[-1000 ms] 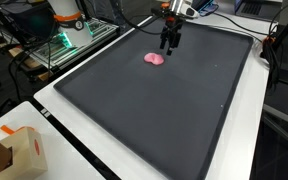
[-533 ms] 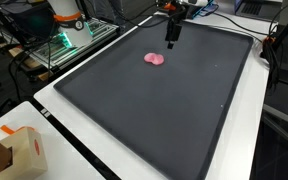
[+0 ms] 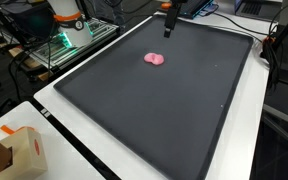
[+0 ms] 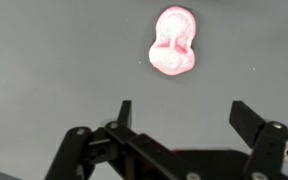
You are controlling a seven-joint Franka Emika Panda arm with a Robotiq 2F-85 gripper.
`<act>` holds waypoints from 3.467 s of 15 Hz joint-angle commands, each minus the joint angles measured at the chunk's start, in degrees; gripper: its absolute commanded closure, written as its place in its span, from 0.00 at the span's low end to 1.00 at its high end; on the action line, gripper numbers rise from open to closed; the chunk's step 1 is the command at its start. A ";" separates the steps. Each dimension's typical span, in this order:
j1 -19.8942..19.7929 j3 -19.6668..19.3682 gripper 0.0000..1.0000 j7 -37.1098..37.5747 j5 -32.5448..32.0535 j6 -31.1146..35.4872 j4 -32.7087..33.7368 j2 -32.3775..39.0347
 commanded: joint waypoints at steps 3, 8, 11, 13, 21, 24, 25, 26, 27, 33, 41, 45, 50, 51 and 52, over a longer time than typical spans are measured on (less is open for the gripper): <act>-0.19 -0.18 0.00 5.35 0.83 -1.90 0.07 -1.92; -0.07 -0.60 0.00 13.61 2.05 -2.73 -0.17 -1.99; 0.19 -0.99 0.00 22.66 2.82 -1.17 -1.79 -0.83; 0.04 -1.41 0.00 27.42 3.98 -0.73 -2.55 -0.32; -1.88 -3.10 0.00 38.64 15.76 3.70 -7.82 -0.16; -2.31 -3.35 0.00 41.94 20.62 10.67 -11.14 -0.19; -2.32 -3.39 0.00 42.74 21.50 13.06 -12.13 -0.16; -2.21 -3.54 0.00 43.80 21.69 15.47 -13.08 -0.08; -2.18 -3.52 0.00 44.11 21.99 17.56 -13.88 0.06; -1.33 -4.40 0.00 47.36 19.16 24.31 -17.33 1.16; -0.79 -5.90 0.22 52.68 17.21 27.82 -19.34 2.61; -0.60 -6.22 0.53 53.65 16.94 28.28 -19.37 3.33; -0.46 -6.22 0.89 53.76 17.23 28.46 -19.30 3.47; -0.44 -6.24 0.95 53.82 17.22 28.46 -19.28 3.46; -0.42 -6.27 1.00 53.93 17.19 28.43 -19.27 3.45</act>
